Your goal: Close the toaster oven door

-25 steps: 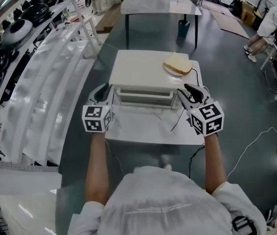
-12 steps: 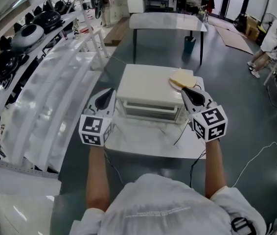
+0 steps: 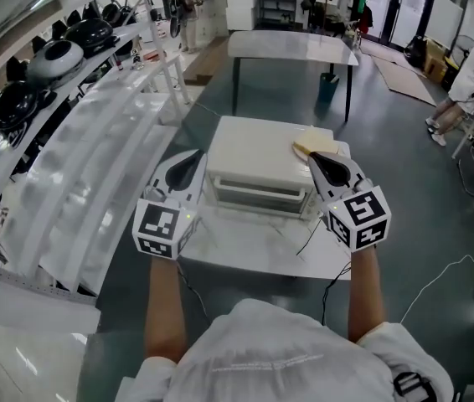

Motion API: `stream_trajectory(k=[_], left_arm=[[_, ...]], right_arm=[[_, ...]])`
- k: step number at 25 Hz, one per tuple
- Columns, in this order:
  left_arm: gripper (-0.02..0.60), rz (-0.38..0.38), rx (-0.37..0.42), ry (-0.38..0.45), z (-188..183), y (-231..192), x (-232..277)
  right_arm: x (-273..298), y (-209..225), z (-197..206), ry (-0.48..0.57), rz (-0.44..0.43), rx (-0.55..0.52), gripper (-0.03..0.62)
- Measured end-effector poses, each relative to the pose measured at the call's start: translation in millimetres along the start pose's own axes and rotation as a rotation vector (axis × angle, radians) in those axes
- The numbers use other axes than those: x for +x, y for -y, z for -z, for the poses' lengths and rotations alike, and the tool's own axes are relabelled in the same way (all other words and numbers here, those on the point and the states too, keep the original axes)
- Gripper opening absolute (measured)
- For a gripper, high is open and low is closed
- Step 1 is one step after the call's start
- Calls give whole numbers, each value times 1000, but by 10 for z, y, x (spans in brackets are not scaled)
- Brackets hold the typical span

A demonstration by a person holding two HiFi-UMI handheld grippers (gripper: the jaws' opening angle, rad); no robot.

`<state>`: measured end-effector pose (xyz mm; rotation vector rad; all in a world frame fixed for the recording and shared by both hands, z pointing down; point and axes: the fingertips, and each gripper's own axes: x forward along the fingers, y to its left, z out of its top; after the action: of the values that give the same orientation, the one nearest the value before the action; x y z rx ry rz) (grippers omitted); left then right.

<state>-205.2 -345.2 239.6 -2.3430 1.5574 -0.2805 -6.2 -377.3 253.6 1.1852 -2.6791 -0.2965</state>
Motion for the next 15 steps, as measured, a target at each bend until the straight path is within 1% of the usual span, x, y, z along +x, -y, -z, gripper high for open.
stream_trajectory(k=[5, 15], left_arm=[[18, 5, -1, -15, -14, 82, -12], [20, 4, -41, -48, 115, 99, -42]], right_arm=[[-30, -39, 49, -10, -9, -12, 15], [-17, -113, 130, -41, -15, -33, 15]])
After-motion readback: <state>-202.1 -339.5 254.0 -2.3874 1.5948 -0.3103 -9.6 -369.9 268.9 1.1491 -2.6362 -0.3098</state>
